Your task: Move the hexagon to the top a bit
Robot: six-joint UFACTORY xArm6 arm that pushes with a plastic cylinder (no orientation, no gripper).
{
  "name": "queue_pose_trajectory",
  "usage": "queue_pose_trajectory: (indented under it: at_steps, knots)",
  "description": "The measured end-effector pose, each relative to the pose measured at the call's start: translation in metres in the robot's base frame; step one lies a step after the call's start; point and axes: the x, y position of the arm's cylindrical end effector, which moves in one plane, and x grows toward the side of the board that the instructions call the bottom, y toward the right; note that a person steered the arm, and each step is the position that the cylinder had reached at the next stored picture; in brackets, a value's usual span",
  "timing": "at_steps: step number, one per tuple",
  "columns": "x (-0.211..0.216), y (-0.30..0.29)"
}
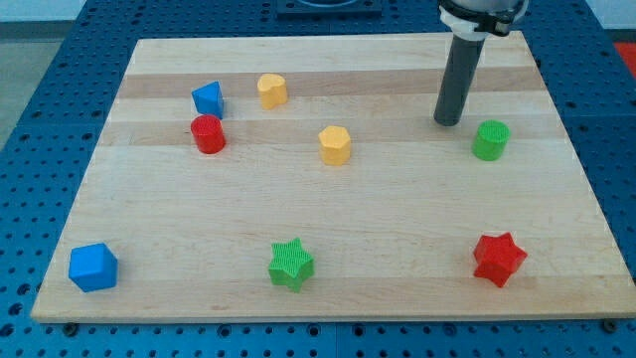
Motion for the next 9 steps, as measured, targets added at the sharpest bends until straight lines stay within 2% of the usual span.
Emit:
queue_pose_trajectory:
  at_steps: [1, 3, 5, 8, 9]
  knots:
    - [0.004, -0.015]
    - [0.057, -0.078]
    - [0.087, -0.126]
    - [0.087, -0.111]
    - [0.075, -0.111]
